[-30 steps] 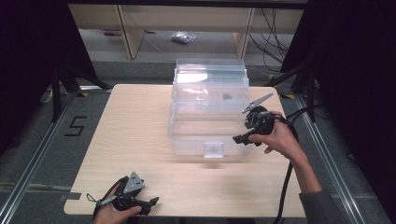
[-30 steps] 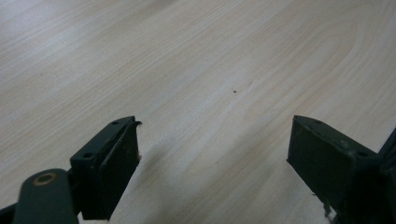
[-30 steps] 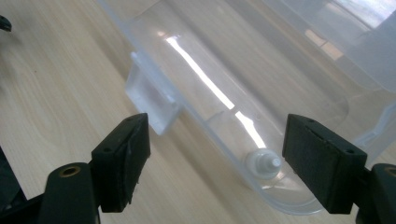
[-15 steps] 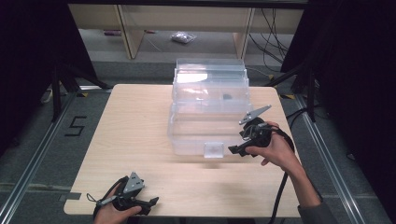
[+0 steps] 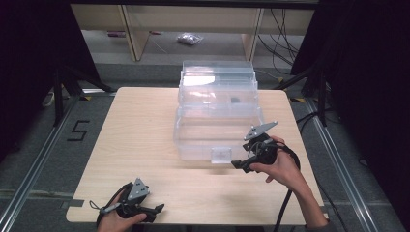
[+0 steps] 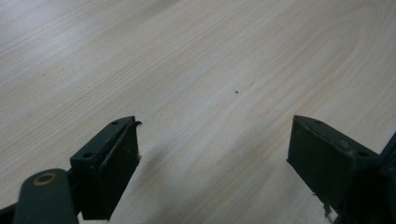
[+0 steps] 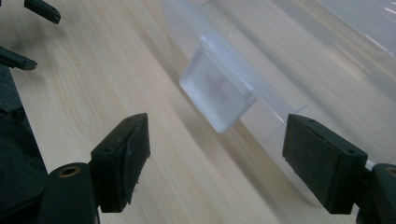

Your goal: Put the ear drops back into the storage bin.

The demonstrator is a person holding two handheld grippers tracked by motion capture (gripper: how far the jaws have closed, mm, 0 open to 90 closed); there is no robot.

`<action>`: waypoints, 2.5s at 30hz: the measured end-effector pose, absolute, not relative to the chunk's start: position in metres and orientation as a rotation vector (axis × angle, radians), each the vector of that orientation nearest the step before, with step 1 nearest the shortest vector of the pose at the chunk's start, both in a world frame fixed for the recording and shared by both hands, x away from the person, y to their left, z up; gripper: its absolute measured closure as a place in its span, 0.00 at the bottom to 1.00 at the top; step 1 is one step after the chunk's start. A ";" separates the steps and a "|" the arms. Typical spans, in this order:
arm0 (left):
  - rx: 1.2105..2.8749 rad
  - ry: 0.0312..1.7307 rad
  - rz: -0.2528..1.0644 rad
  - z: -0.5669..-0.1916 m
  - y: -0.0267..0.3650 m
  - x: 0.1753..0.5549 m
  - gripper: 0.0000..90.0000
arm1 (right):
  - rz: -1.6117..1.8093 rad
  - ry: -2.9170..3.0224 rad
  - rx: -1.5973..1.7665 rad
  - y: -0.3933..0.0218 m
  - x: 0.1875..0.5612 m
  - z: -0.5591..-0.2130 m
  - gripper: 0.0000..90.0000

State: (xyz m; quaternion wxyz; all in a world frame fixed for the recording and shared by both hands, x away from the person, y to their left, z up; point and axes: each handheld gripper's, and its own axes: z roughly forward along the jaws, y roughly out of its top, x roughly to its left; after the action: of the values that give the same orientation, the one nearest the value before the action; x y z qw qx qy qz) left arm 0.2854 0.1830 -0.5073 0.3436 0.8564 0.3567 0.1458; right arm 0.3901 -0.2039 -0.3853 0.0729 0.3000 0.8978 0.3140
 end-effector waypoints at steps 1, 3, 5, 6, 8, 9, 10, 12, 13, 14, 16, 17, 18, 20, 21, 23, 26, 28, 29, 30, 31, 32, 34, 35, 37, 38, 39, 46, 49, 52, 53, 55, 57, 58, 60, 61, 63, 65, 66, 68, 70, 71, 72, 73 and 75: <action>2.266 0.903 0.378 -0.506 0.186 0.286 0.18 | 0.953 2.683 0.874 -0.203 0.390 -0.387 0.26; 2.263 0.903 0.377 -0.506 0.185 0.286 0.18 | 0.970 2.669 0.881 -0.202 0.387 -0.390 0.26; 2.262 0.902 0.380 -0.505 0.185 0.286 0.18 | 0.964 2.675 0.924 -0.200 0.384 -0.391 0.26; 2.261 0.902 0.379 -0.506 0.185 0.286 0.18 | 0.983 2.676 0.859 -0.201 0.386 -0.392 0.26; 2.256 0.907 0.377 -0.506 0.185 0.286 0.18 | 0.972 2.667 0.867 -0.200 0.384 -0.392 0.26; 2.262 0.905 0.380 -0.506 0.185 0.286 0.18 | 0.978 2.660 0.883 -0.199 0.384 -0.394 0.26; 2.260 0.906 0.379 -0.506 0.185 0.286 0.18 | 0.975 2.671 0.907 -0.199 0.382 -0.394 0.26; 2.244 0.914 0.374 -0.506 0.184 0.285 0.18 | 0.980 2.662 0.870 -0.200 0.383 -0.398 0.25; 2.262 0.905 0.380 -0.506 0.185 0.286 0.18 | 0.998 2.659 0.886 -0.199 0.382 -0.400 0.25; 2.262 0.907 0.381 -0.506 0.185 0.286 0.18 | 0.991 2.655 0.852 -0.201 0.383 -0.400 0.25; 2.261 0.907 0.380 -0.506 0.185 0.286 0.18 | 0.998 2.651 0.887 -0.201 0.381 -0.403 0.25; 2.262 0.906 0.380 -0.506 0.185 0.286 0.18 | 0.997 2.664 0.881 -0.201 0.381 -0.404 0.24; 2.262 0.906 0.380 -0.506 0.185 0.286 0.18 | 1.011 2.648 0.901 -0.201 0.380 -0.407 0.24; 2.261 0.908 0.380 -0.506 0.185 0.286 0.18 | 1.007 2.655 0.892 -0.202 0.381 -0.409 0.24; 2.261 0.907 0.380 -0.506 0.185 0.286 0.18 | 1.023 2.646 0.907 -0.203 0.380 -0.410 0.24; 2.262 0.907 0.380 -0.506 0.185 0.286 0.18 | 1.009 2.654 0.913 -0.204 0.379 -0.412 0.24; 2.261 0.906 0.379 -0.506 0.185 0.286 0.18 | 1.025 2.640 0.917 -0.204 0.378 -0.414 0.24; 2.261 0.906 0.379 -0.506 0.185 0.286 0.18 | 1.020 2.632 0.929 -0.203 0.377 -0.416 0.24; 2.260 0.907 0.378 -0.506 0.186 0.286 0.18 | 1.028 2.643 0.958 -0.202 0.375 -0.416 0.24; 2.259 0.907 0.378 -0.506 0.186 0.286 0.18 | 1.062 2.634 0.930 -0.202 0.376 -0.419 0.24; 2.260 0.906 0.378 -0.506 0.186 0.286 0.18 | 1.036 2.641 0.912 -0.203 0.376 -0.419 0.24; 2.260 0.907 0.378 -0.506 0.186 0.286 0.18 | 1.054 2.620 0.934 -0.202 0.375 -0.422 0.24; 2.241 0.916 0.373 -0.506 0.185 0.285 0.18 | 1.063 2.624 0.927 -0.202 0.373 -0.424 0.24; 2.242 0.915 0.372 -0.506 0.185 0.285 0.18 | 1.032 2.643 0.948 -0.202 0.372 -0.423 0.24; 2.242 0.915 0.372 -0.506 0.185 0.285 0.18 | 1.048 2.634 0.926 -0.203 0.371 -0.425 0.24; 2.241 0.915 0.372 -0.506 0.185 0.285 0.18 | 1.073 2.620 0.928 -0.203 0.370 -0.428 0.24; 2.241 0.915 0.371 -0.506 0.185 0.285 0.18 | 1.075 2.618 0.935 -0.202 0.369 -0.430 0.23; 2.244 0.912 0.375 -0.505 0.185 0.285 0.18 | 1.042 2.603 0.947 -0.208 0.366 -0.438 0.23; 2.248 0.909 0.376 -0.505 0.185 0.285 0.18 | 1.052 2.599 0.932 -0.211 0.364 -0.443 0.23; 2.212 0.933 0.380 -0.507 0.183 0.285 0.18 | 1.060 2.575 0.973 -0.213 0.361 -0.446 0.23; 2.216 0.930 0.380 -0.506 0.183 0.285 0.18 | 1.064 2.588 0.981 -0.213 0.358 -0.447 0.23; 2.215 0.930 0.380 -0.506 0.183 0.285 0.18 | 1.069 2.586 0.970 -0.214 0.357 -0.449 0.23; 2.214 0.930 0.382 -0.506 0.183 0.285 0.18 | 1.069 2.598 0.945 -0.217 0.356 -0.450 0.23; 2.214 0.930 0.380 -0.506 0.183 0.284 0.18 | 1.078 2.567 0.966 -0.216 0.354 -0.451 0.23; 2.227 0.917 0.373 -0.506 0.184 0.284 0.18 | 1.081 2.563 0.965 -0.218 0.351 -0.451 0.23; 2.257 0.908 0.371 -0.505 0.185 0.285 0.18 | 1.097 2.558 0.976 -0.218 0.350 -0.452 0.23; 2.267 0.895 0.380 -0.504 0.186 0.285 0.18 | 1.097 2.566 0.953 -0.220 0.349 -0.453 0.23; 2.264 0.900 0.376 -0.504 0.185 0.285 0.18 | 1.100 2.562 0.976 -0.220 0.345 -0.453 0.23; 2.269 0.892 0.379 -0.504 0.186 0.285 0.18 | 1.095 2.562 0.965 -0.221 0.345 -0.453 0.23; 2.269 0.893 0.379 -0.504 0.186 0.285 0.18 | 1.100 2.565 0.990 -0.221 0.341 -0.455 0.23; 2.268 0.893 0.380 -0.504 0.185 0.285 0.18 | 1.104 2.565 0.974 -0.222 0.339 -0.457 0.23; 2.267 0.893 0.380 -0.504 0.185 0.285 0.18 | 1.098 2.560 1.001 -0.221 0.337 -0.458 0.23; 2.266 0.893 0.380 -0.504 0.185 0.285 0.18 | 1.092 2.566 0.964 -0.222 0.338 -0.459 0.23; 2.268 0.891 0.377 -0.504 0.186 0.285 0.18 | 1.102 2.555 0.979 -0.222 0.336 -0.460 0.23; 2.268 0.891 0.379 -0.504 0.186 0.285 0.18 | 1.108 2.571 0.981 -0.223 0.335 -0.462 0.23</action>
State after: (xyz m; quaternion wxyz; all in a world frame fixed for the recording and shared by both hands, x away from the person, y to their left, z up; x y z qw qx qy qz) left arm 0.2851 0.1855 -0.5039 0.3314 0.8677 0.3410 0.1448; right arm 0.3355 -0.2227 -0.4622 0.0874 0.3295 0.8633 0.3722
